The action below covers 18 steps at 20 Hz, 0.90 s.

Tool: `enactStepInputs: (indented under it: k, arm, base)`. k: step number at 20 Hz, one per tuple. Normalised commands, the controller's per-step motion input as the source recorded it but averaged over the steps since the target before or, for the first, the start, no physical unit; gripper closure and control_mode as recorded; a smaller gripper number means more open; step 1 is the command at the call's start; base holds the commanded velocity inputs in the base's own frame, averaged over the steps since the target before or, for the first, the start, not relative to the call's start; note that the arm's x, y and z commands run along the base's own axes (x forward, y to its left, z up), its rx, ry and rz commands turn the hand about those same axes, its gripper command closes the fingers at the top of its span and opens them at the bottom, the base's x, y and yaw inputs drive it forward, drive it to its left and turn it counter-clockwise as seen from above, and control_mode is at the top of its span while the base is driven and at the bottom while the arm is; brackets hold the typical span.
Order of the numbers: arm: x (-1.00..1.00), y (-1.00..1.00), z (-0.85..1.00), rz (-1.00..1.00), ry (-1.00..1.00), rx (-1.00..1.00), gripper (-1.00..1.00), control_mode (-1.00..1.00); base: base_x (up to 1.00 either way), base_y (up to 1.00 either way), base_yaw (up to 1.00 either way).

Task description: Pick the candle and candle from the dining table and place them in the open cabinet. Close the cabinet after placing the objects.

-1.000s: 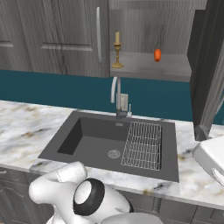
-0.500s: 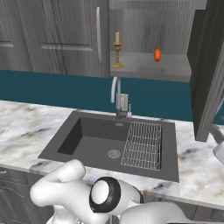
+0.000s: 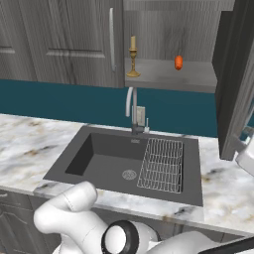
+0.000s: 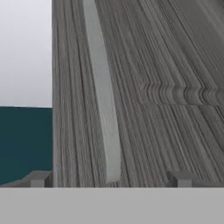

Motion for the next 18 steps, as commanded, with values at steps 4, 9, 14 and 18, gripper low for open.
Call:
enactStepInputs:
  k: [4, 9, 14, 18]
  arm:
    - [0.57, -0.43, 0.0, 0.08, 0.06, 0.0, -1.0, -1.0]
    - [0.42, -0.3, 0.0, 0.1, 0.03, 0.0, -1.0, -1.0]
    - [0.65, 0.0, 0.0, 0.21, 0.04, 0.0, -1.0, -1.0]
    - [0.34, 0.06, 0.0, 0.23, 0.0, -0.01, -1.0, -1.0]
  base:
    - [0.0, 0.0, 0.0]
    - [0.0, 0.0, 0.0]
    - [0.0, 0.0, 0.0]
    - [0.0, 0.0, 0.0]
